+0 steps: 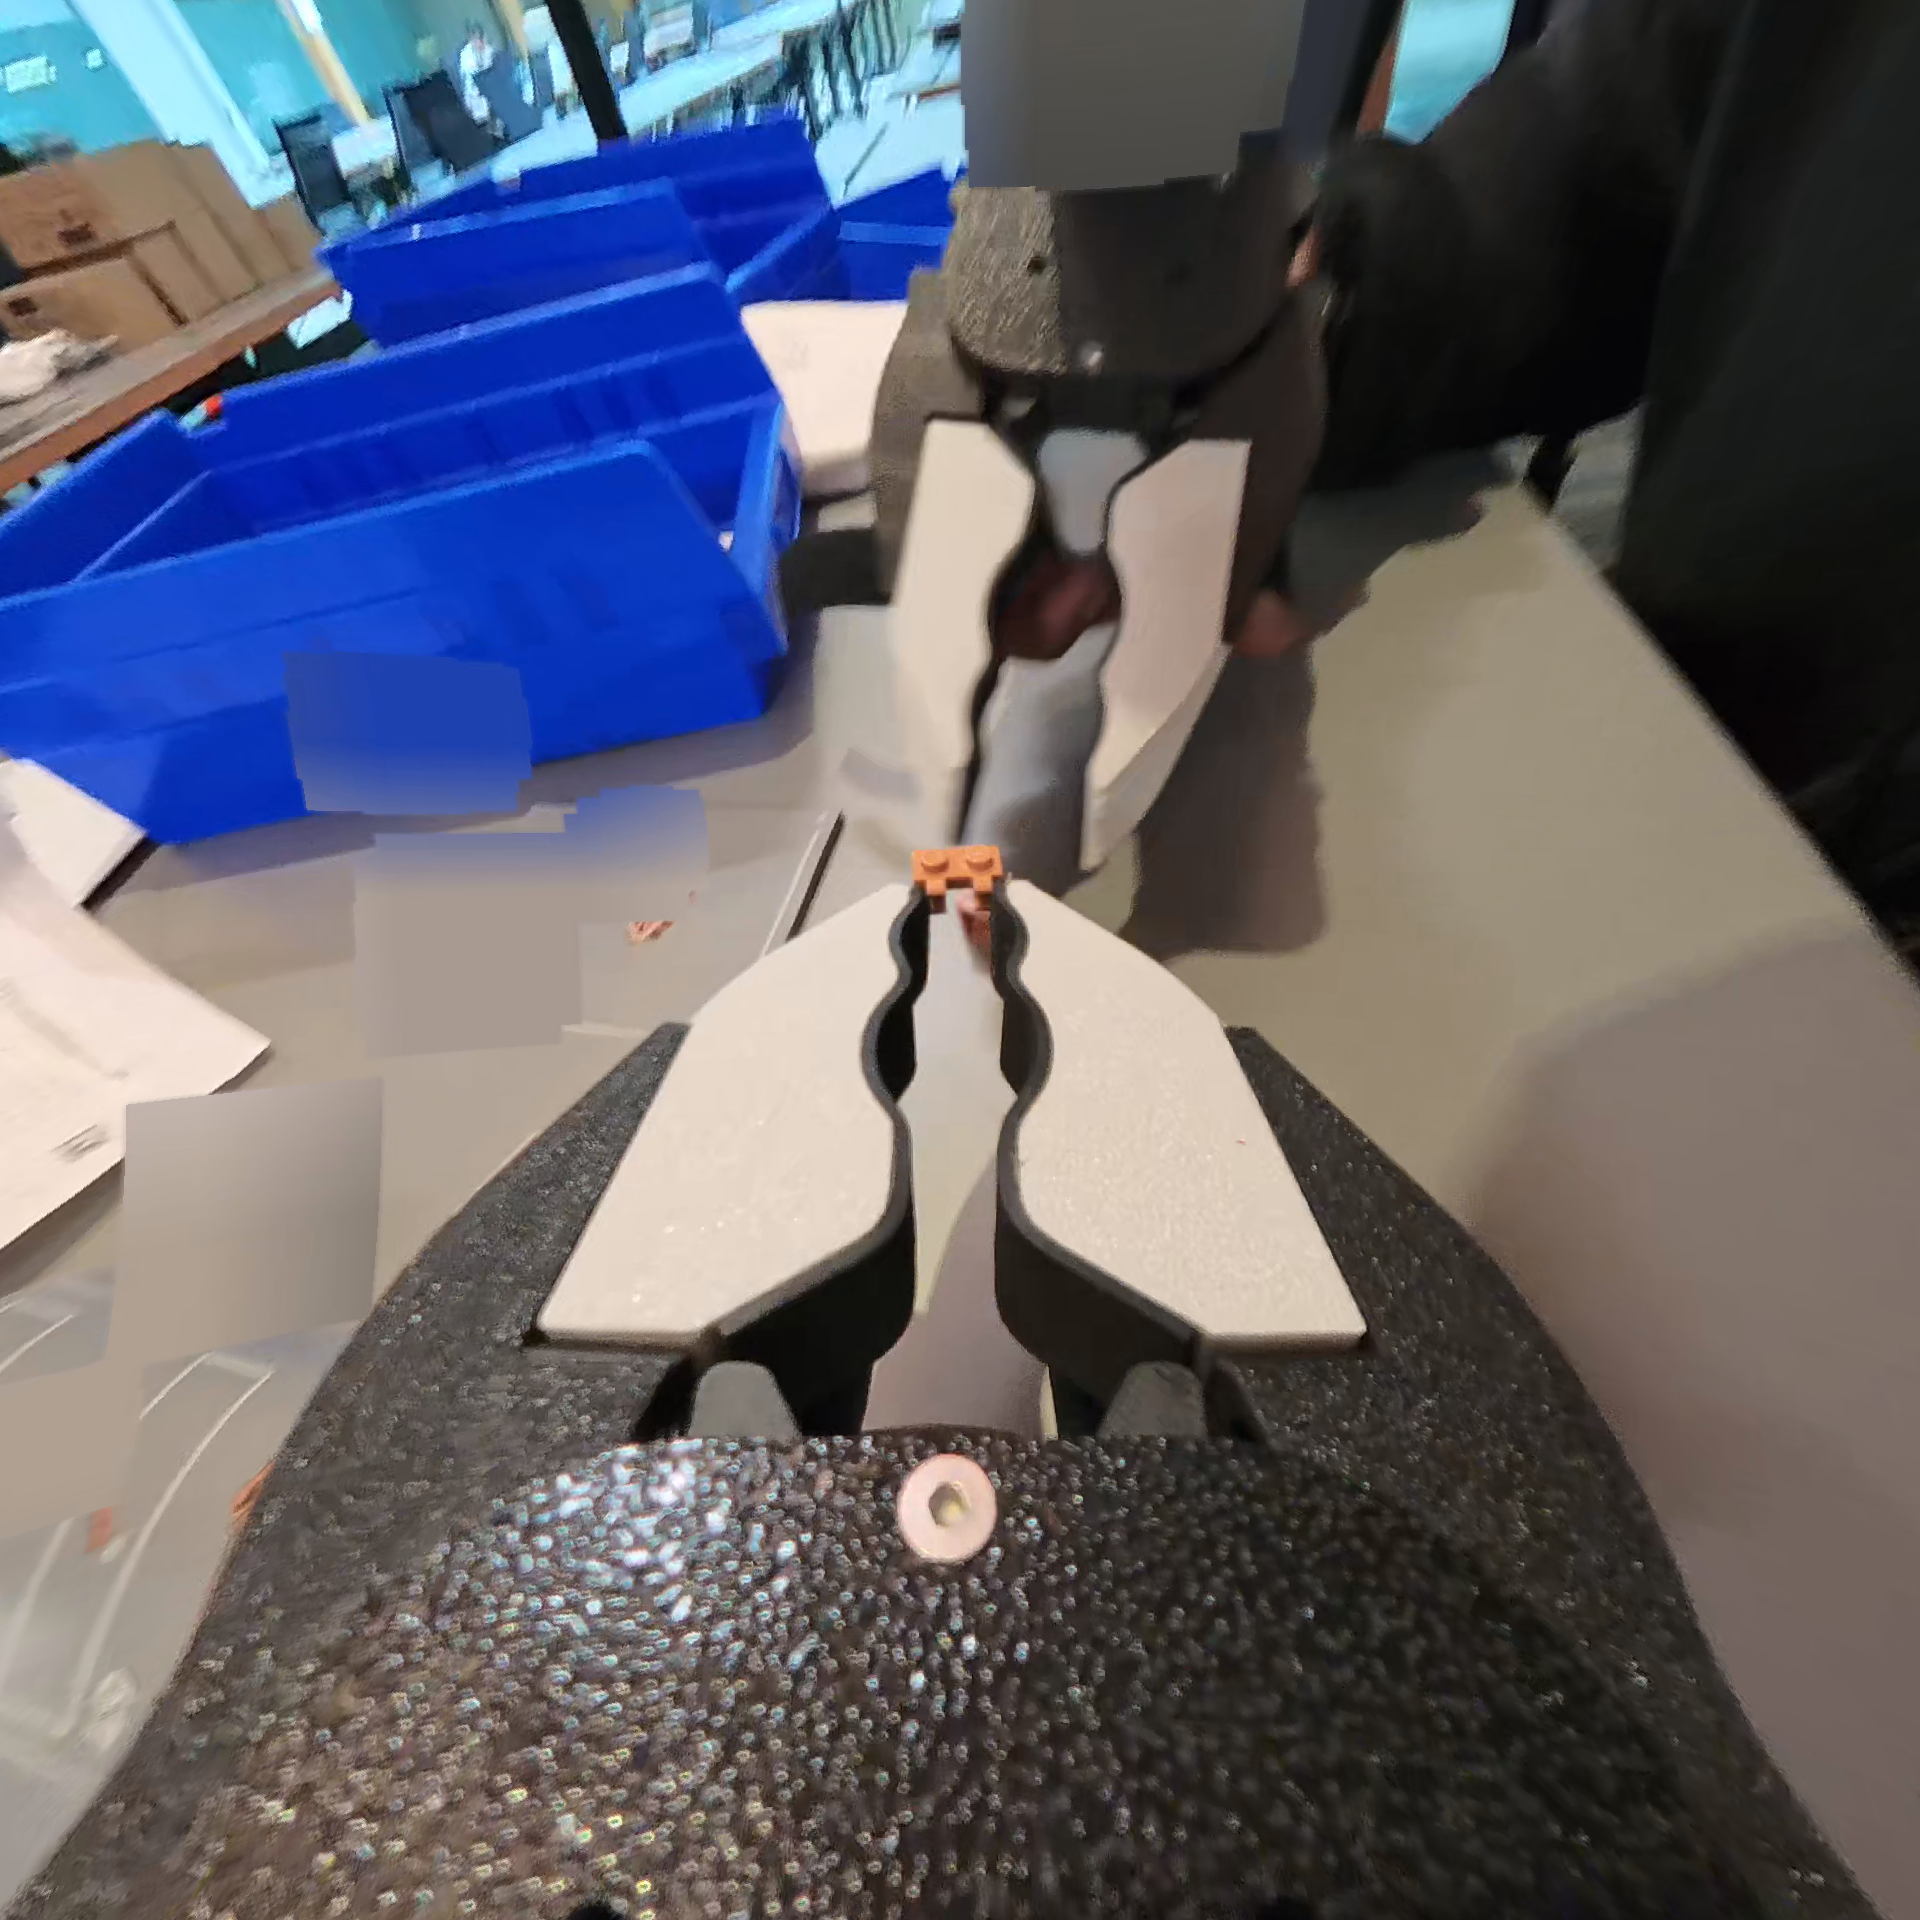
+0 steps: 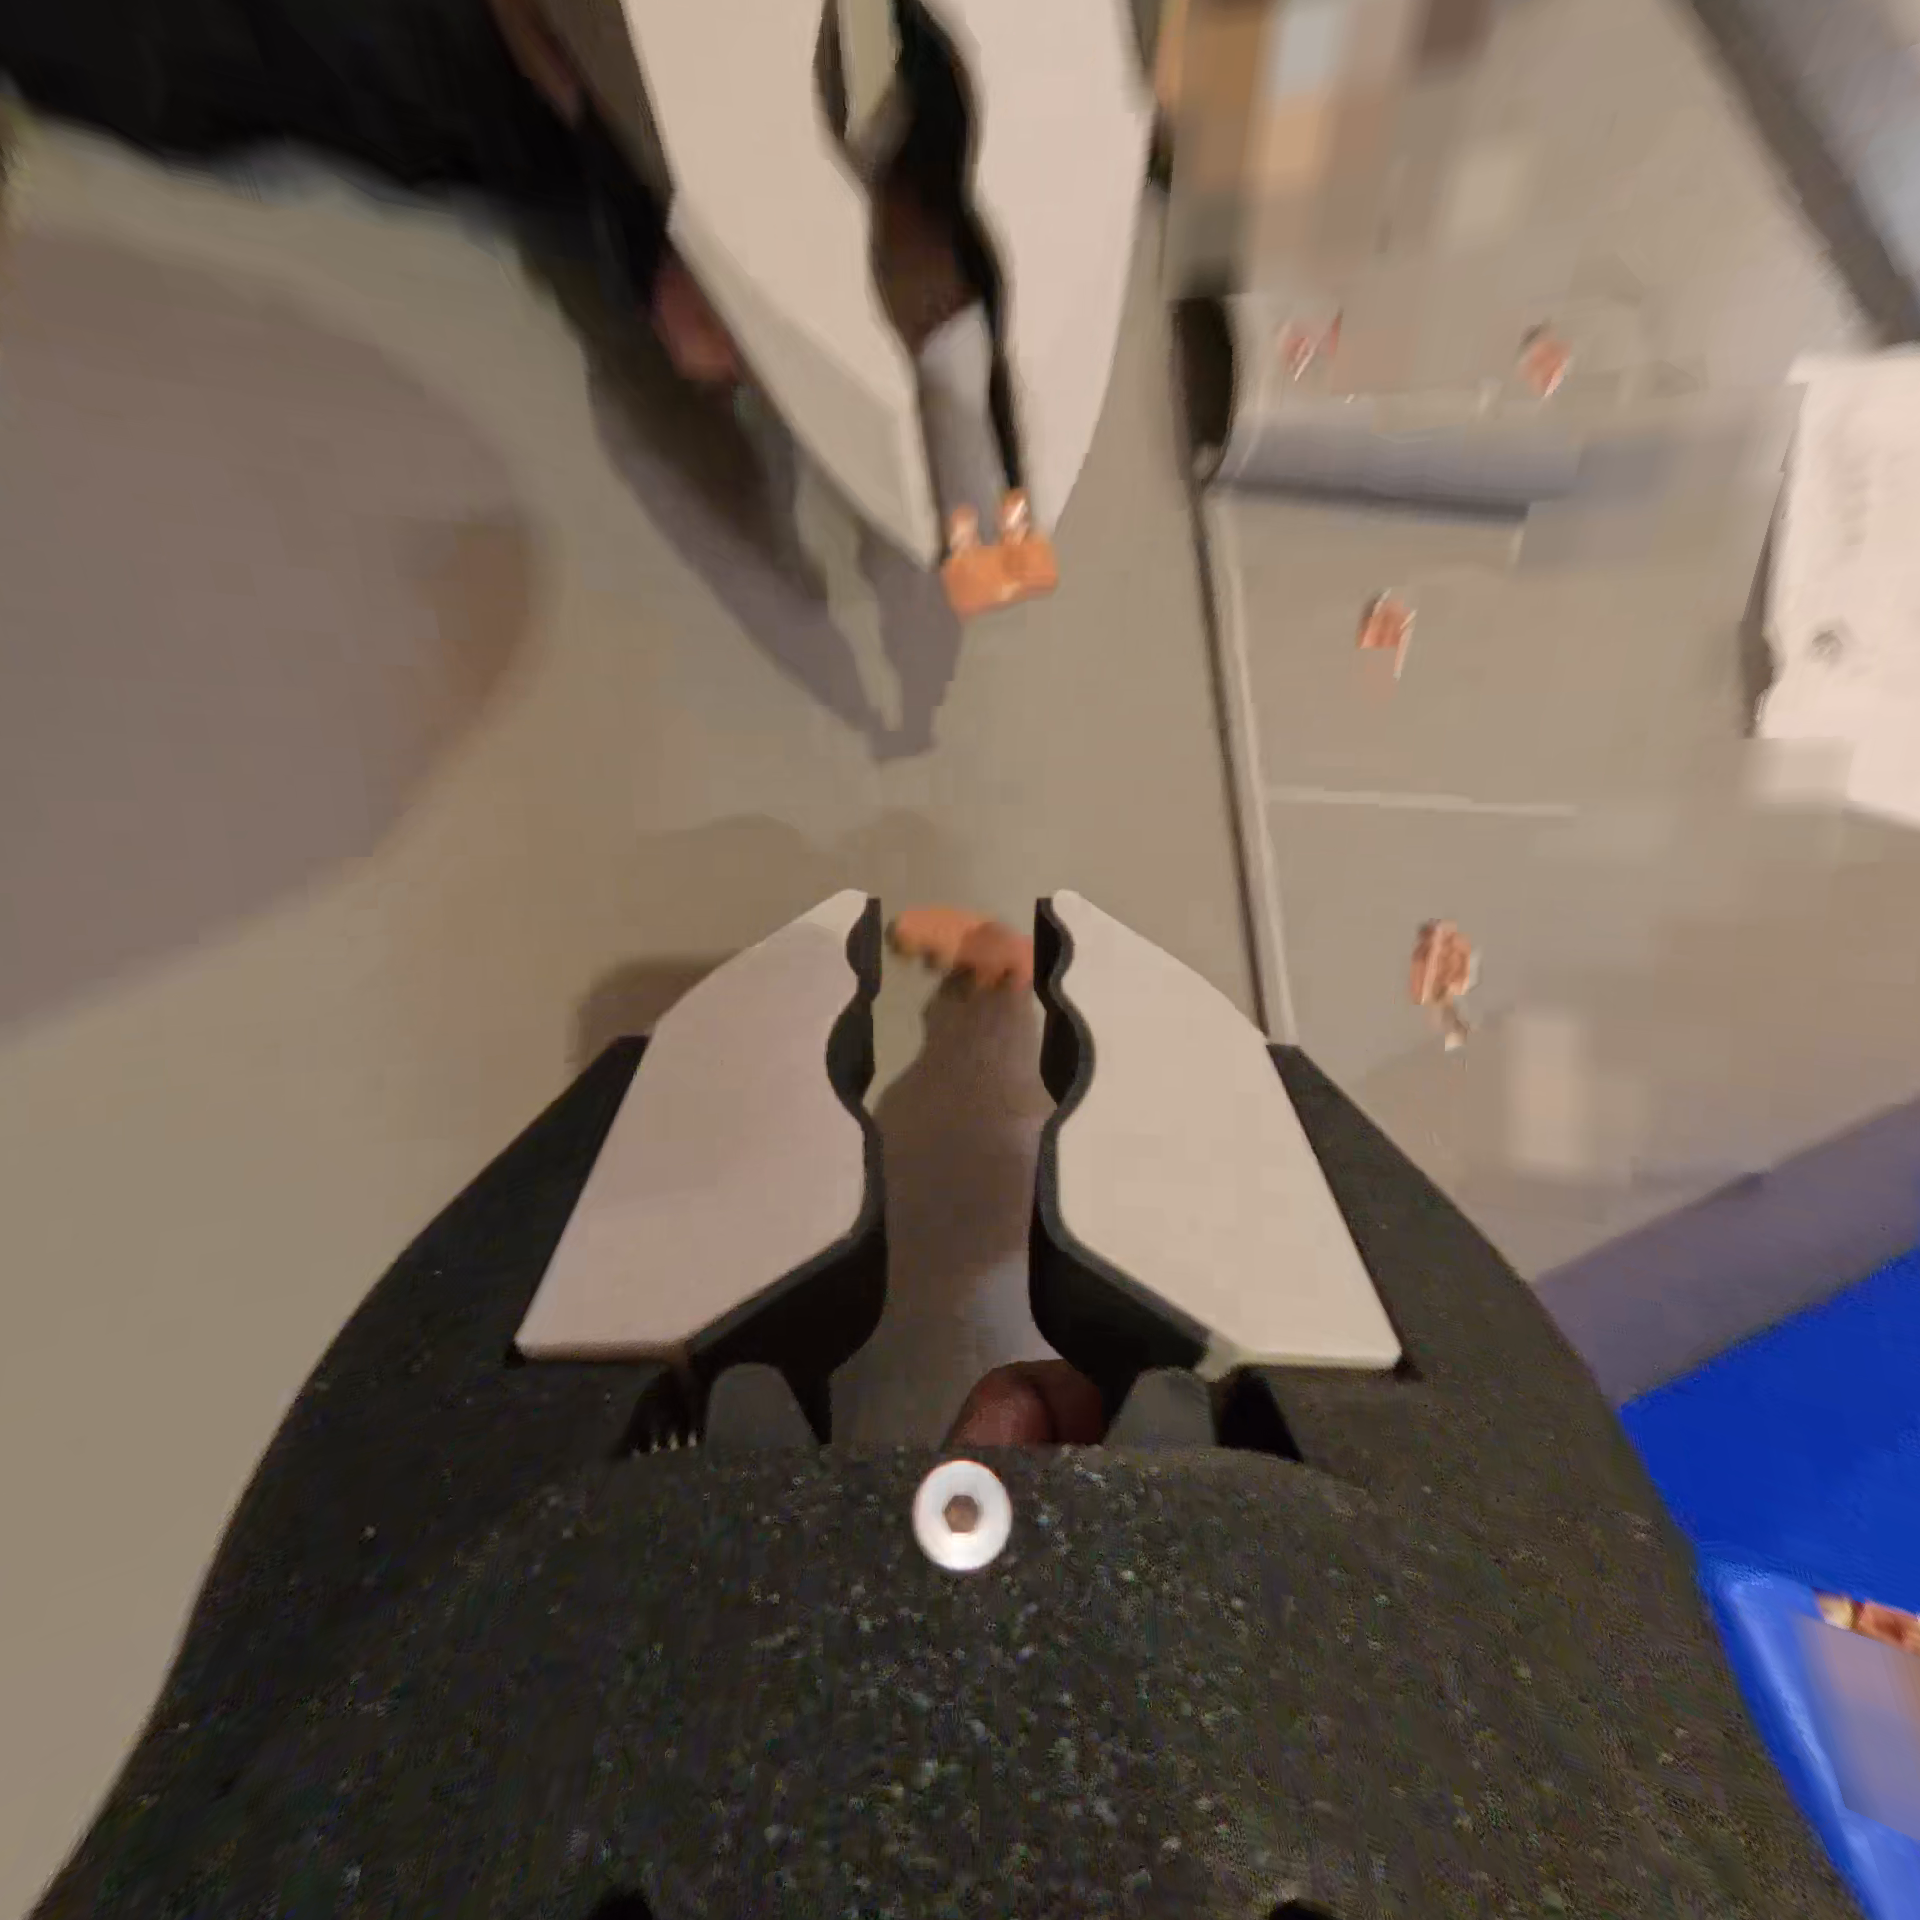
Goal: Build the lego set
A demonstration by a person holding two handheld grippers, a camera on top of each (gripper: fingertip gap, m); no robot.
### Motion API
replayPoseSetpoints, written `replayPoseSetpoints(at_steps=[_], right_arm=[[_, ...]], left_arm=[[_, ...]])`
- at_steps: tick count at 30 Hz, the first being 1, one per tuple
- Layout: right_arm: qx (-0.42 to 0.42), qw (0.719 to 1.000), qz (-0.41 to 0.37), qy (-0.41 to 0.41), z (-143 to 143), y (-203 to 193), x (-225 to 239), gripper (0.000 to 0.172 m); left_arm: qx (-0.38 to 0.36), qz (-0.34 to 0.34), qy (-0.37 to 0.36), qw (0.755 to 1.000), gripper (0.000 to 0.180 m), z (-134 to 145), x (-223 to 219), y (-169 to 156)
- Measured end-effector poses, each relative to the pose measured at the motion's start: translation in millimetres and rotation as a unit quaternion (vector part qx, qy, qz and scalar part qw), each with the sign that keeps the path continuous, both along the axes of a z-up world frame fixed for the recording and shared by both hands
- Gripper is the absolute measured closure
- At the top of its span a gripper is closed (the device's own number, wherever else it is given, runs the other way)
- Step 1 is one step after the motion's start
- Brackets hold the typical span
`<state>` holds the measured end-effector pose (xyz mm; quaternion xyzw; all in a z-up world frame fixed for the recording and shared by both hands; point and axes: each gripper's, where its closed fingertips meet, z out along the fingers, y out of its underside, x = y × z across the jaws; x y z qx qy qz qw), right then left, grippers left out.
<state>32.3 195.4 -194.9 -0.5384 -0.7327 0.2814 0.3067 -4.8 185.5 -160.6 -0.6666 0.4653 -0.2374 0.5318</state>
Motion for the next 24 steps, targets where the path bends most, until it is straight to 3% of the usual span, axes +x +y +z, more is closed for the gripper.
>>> replayPoseSetpoints(at_steps=[6, 12, 24], right_arm=[[-0.034, 0.995, -0.022, -0.087, -22, 2, 23, 0.144], [-0.07, 0.992, -0.019, -0.099, -35, -2, 15, 0.138], [-0.055, 0.995, 0.028, -0.083, -25, -23, -17, 0.137]], left_arm=[[-0.002, 0.009, 0.033, 0.999, 0.17, -9, -2, 3], [-0.03, 0.0, 0.076, 0.997, 0.17, -28, 0, 0], [-0.084, 0.0, 0.117, 0.99, 0.17, -46, -10, -4]])
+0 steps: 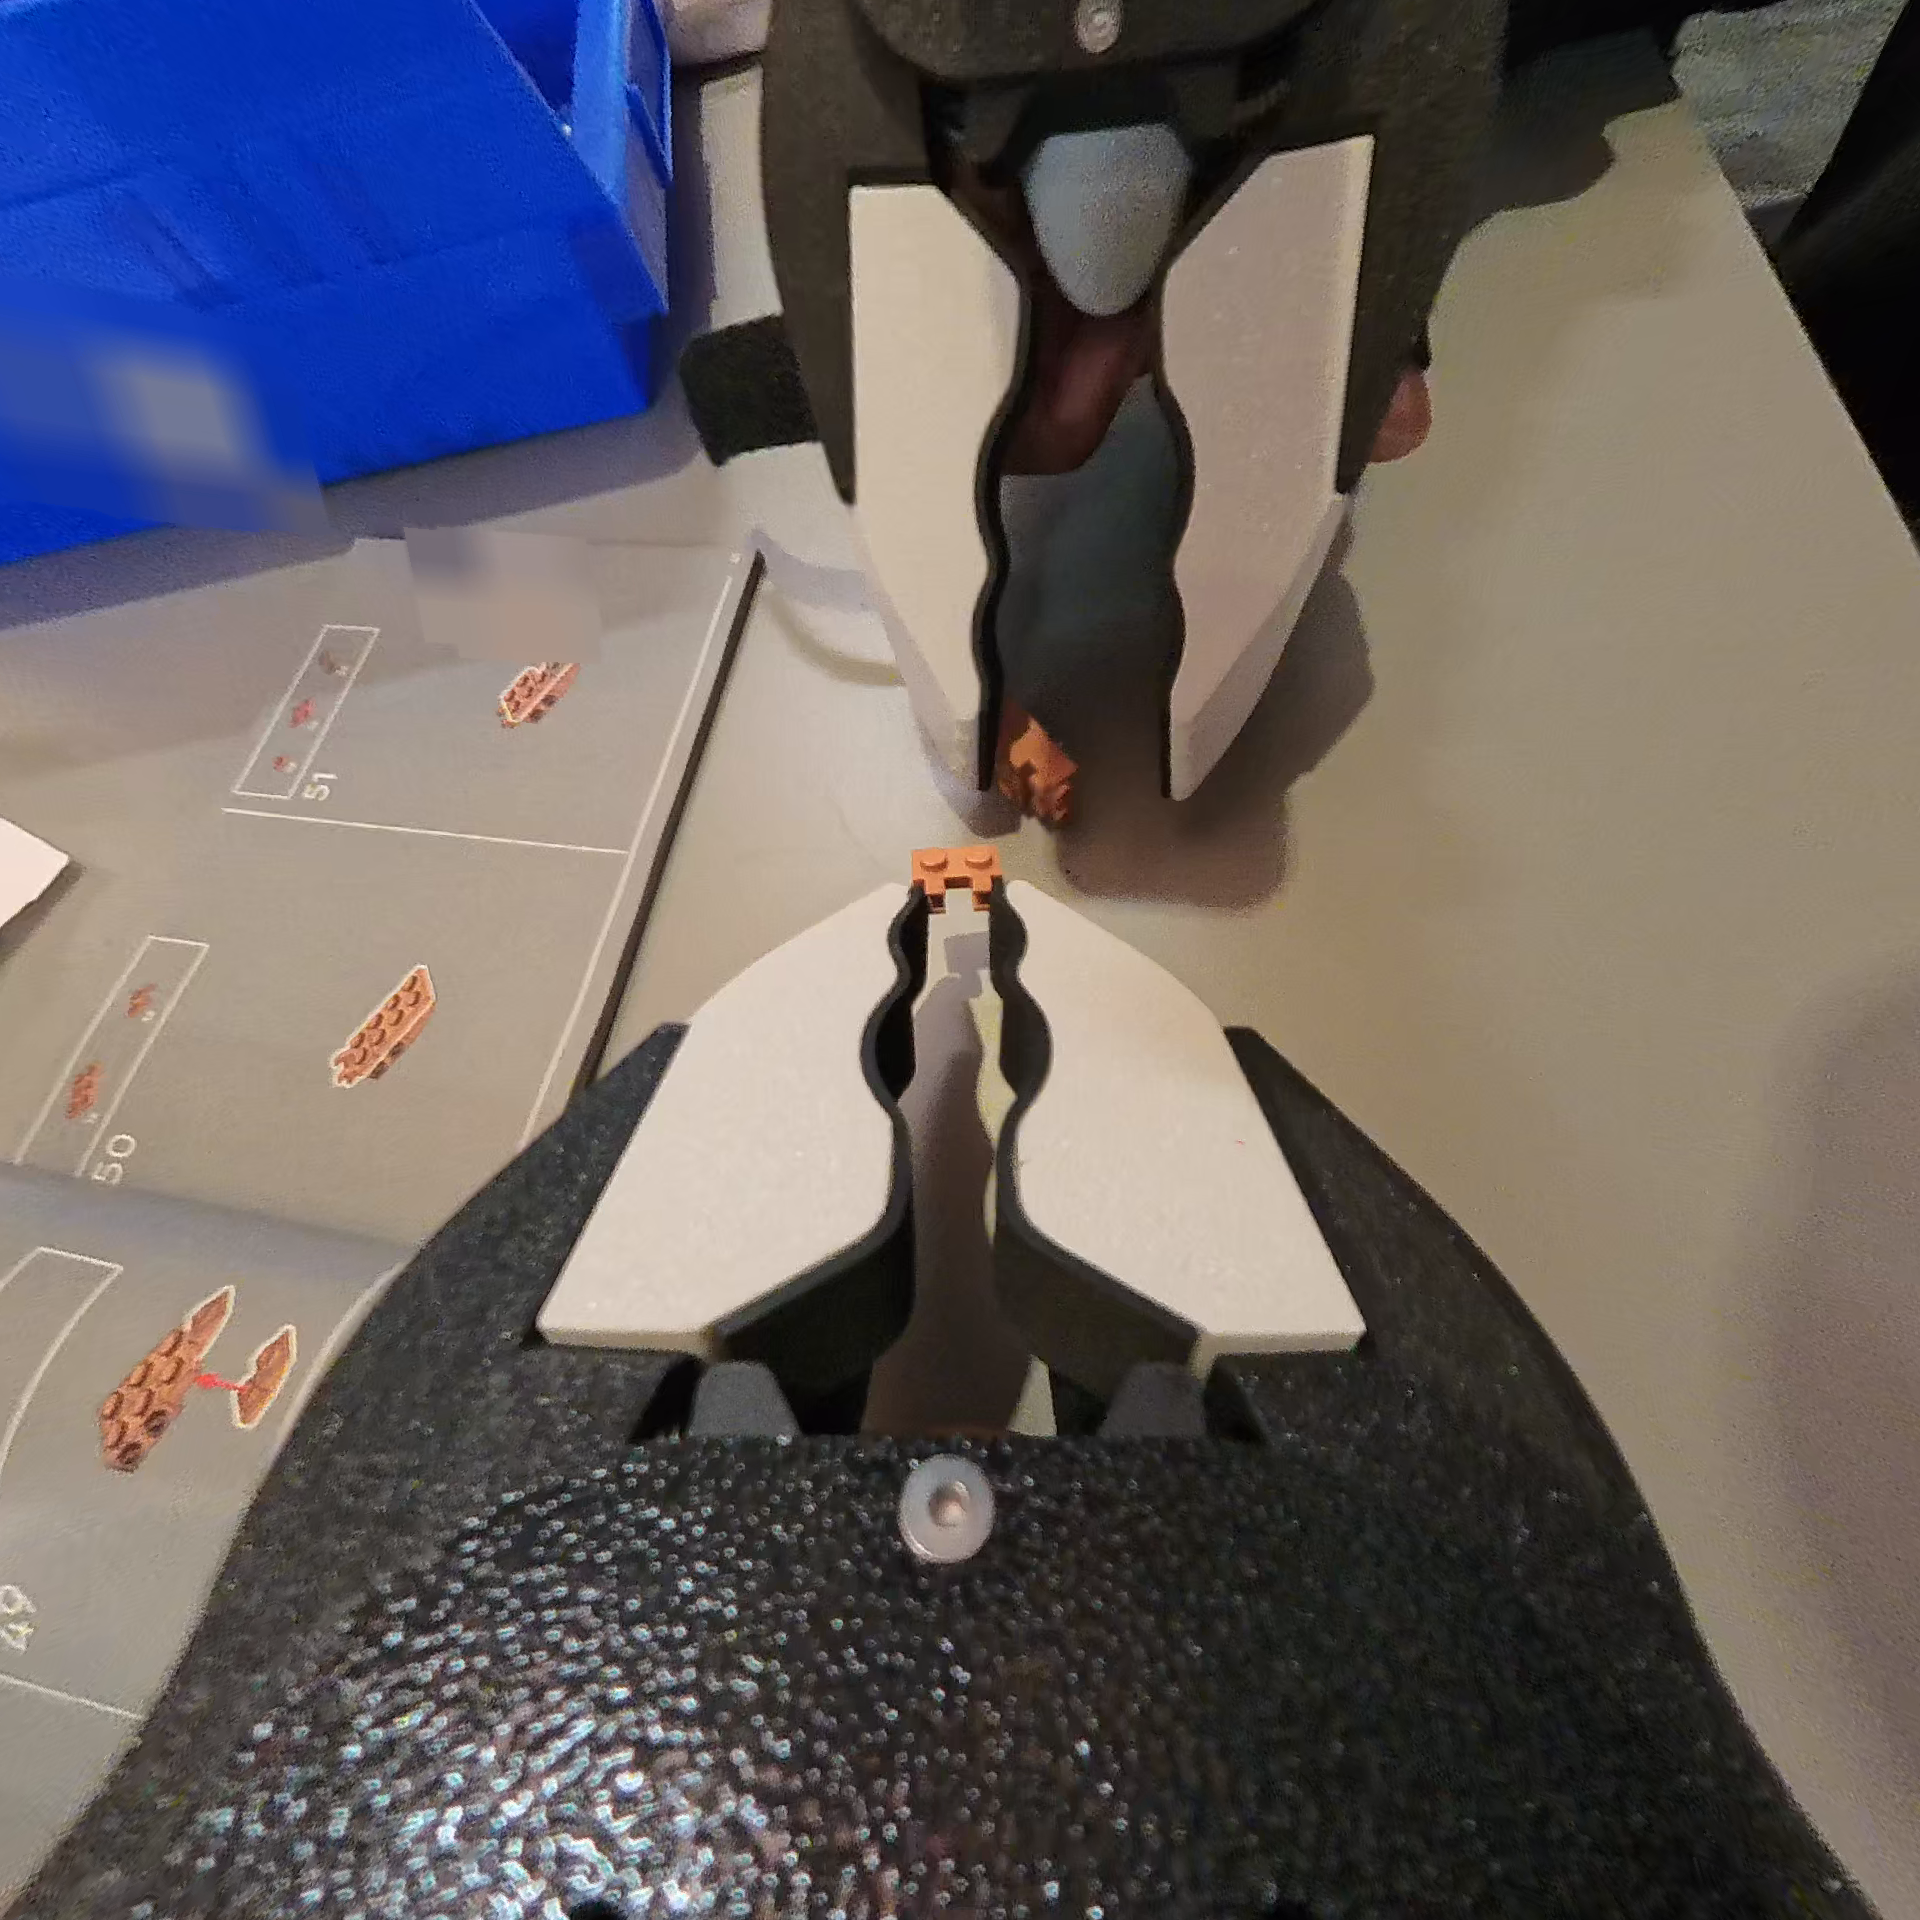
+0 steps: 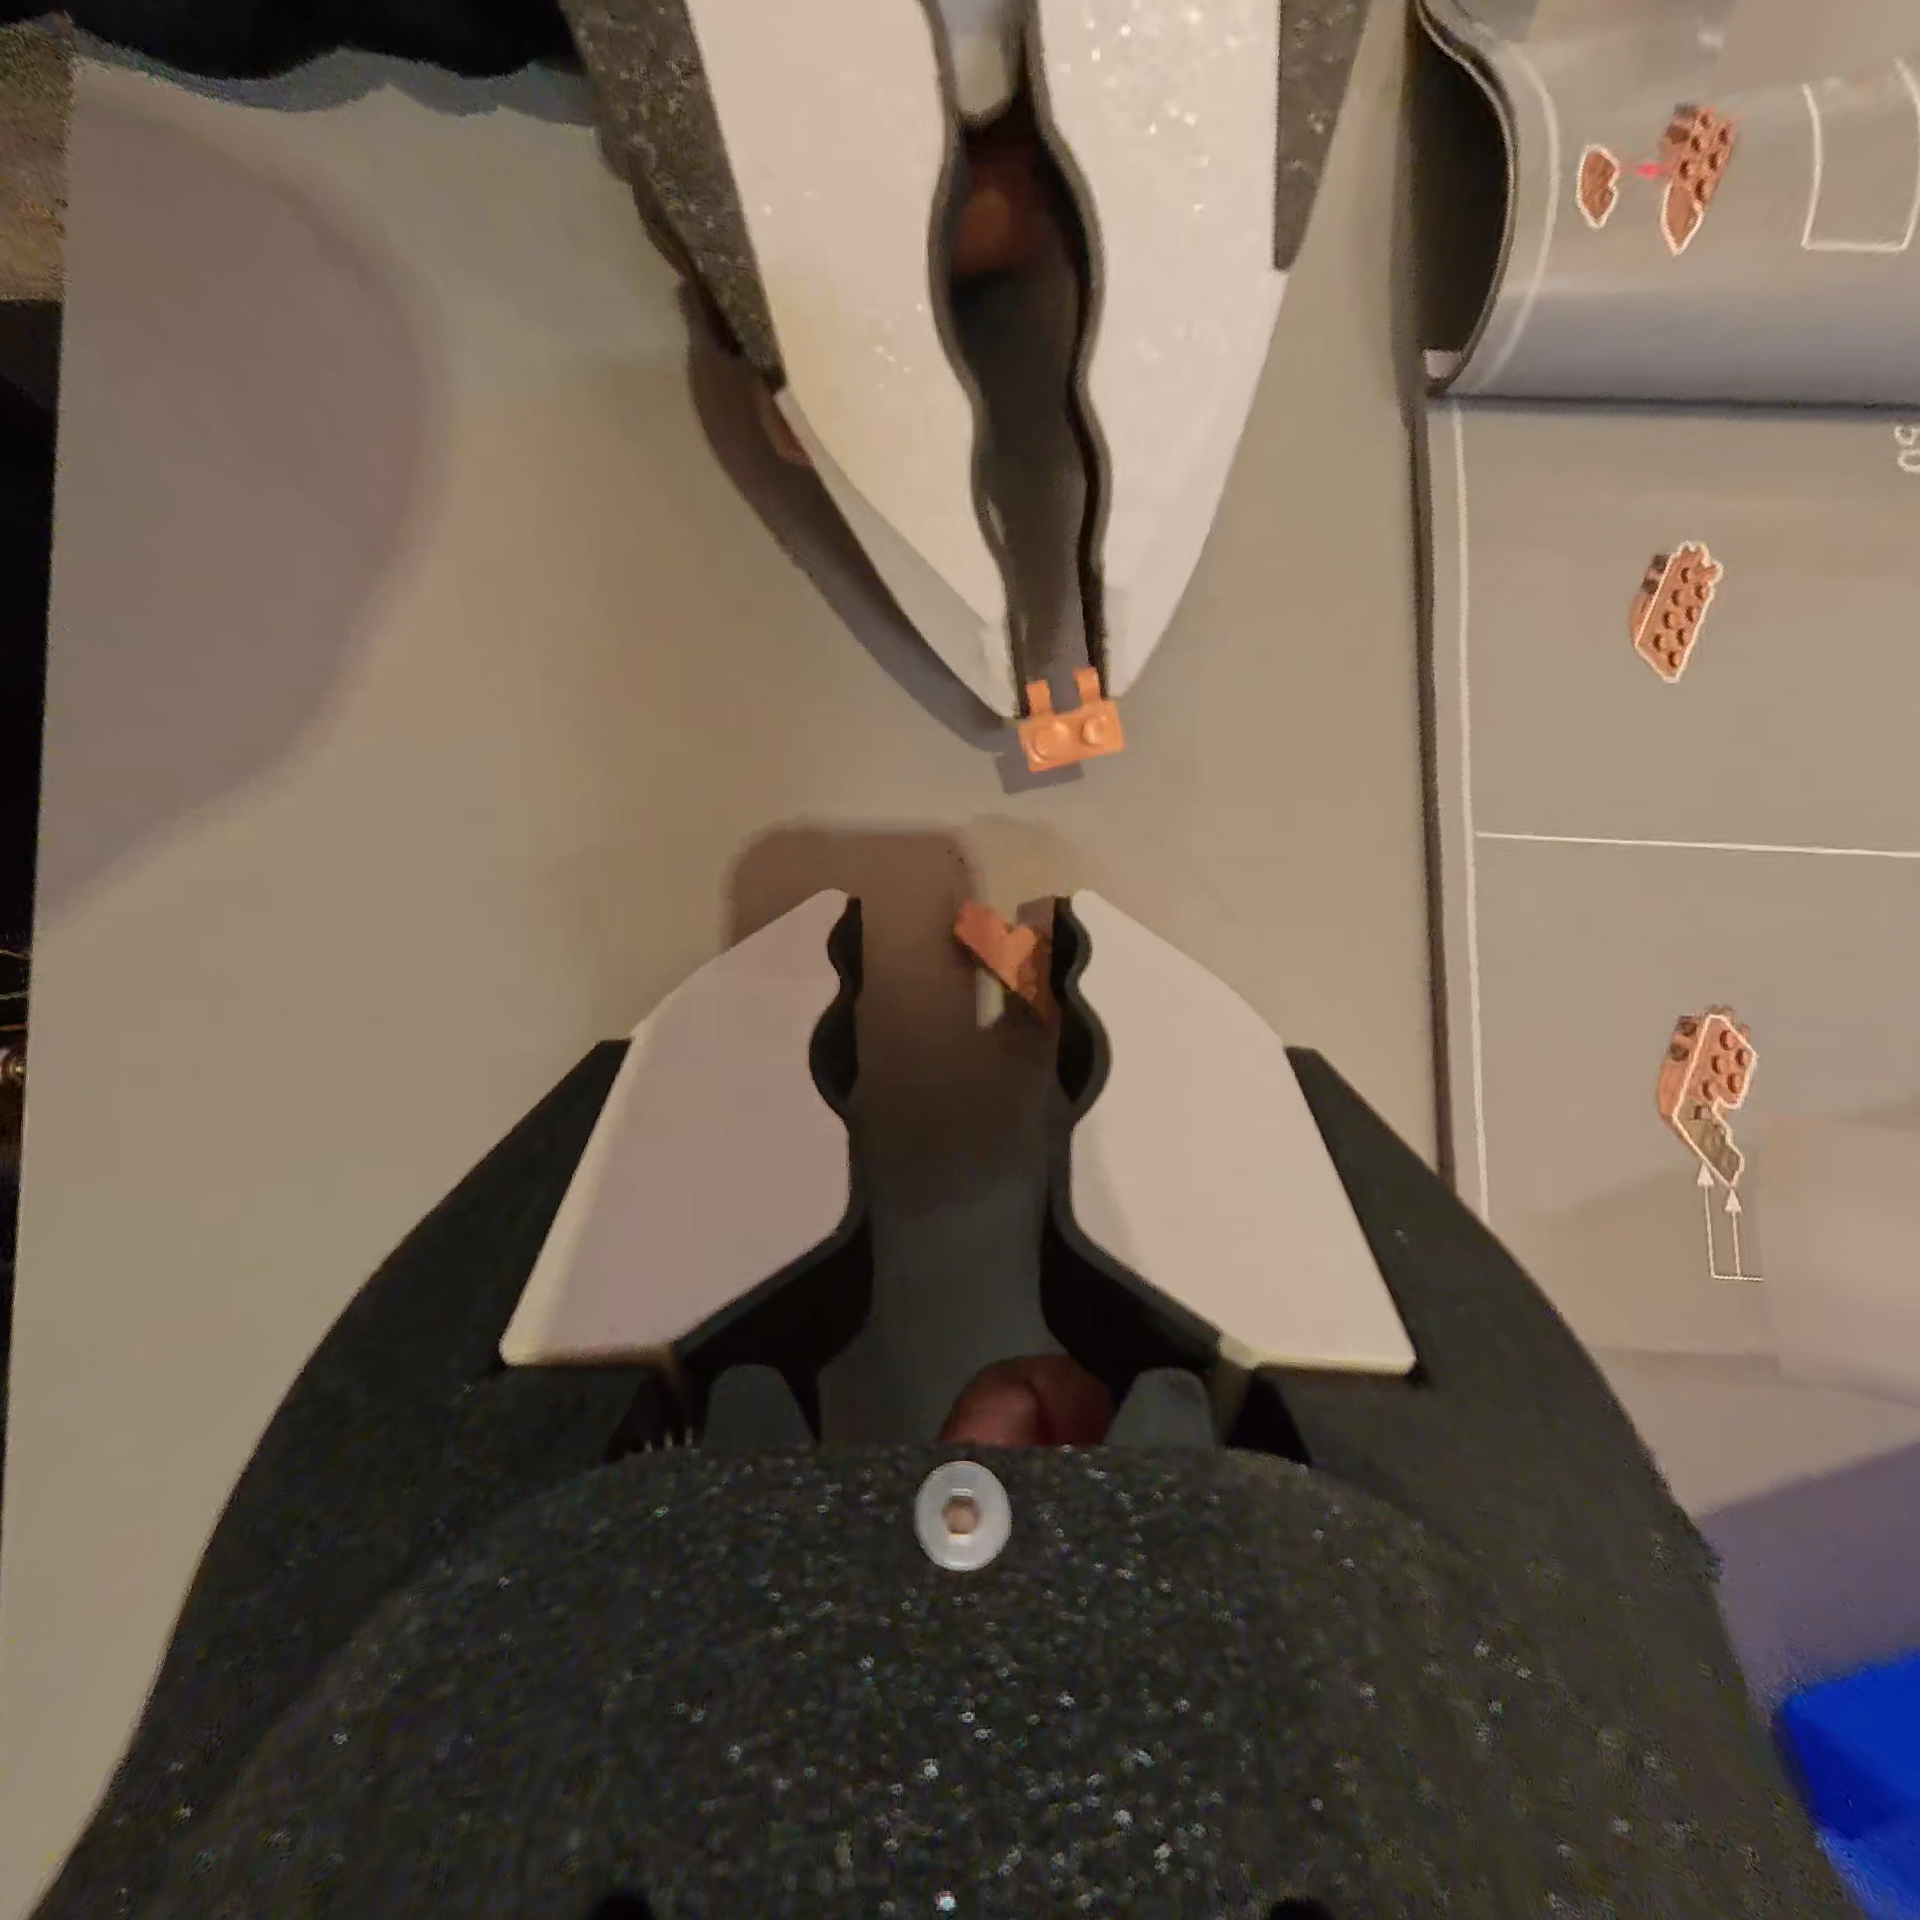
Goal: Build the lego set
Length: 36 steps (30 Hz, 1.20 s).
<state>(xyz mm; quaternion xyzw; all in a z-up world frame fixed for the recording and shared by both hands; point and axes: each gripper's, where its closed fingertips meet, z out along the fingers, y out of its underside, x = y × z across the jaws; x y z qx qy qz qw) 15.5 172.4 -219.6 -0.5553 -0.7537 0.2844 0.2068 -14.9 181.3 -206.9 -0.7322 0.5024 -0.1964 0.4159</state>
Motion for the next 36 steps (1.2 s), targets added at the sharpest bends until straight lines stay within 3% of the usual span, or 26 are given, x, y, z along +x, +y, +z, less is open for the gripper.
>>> replayPoseSetpoints(at_steps=[8, 16, 25, 36], right_arm=[[0.082, 0.996, 0.01, 0.026, 3, 13, 6, 0.138], [0.087, 0.993, 0.026, 0.078, 16, 15, 10, 0.141], [0.162, 0.979, 0.073, 0.098, 7, 6, 25, 0.143], [0.113, 0.987, 0.054, 0.097, 4, 1, 21, 0.145]], left_arm=[[-0.015, 0.0, 0.014, 1.0, 0.17, -6, 1, -3], [-0.013, 0.004, 0.012, 1.0, 0.17, -5, 0, -2], [-0.007, 0.016, -0.011, 1.0, 0.17, 3, -3, 2], [-0.005, 0.014, -0.002, 1.0, 0.17, 0, -2, 1]])
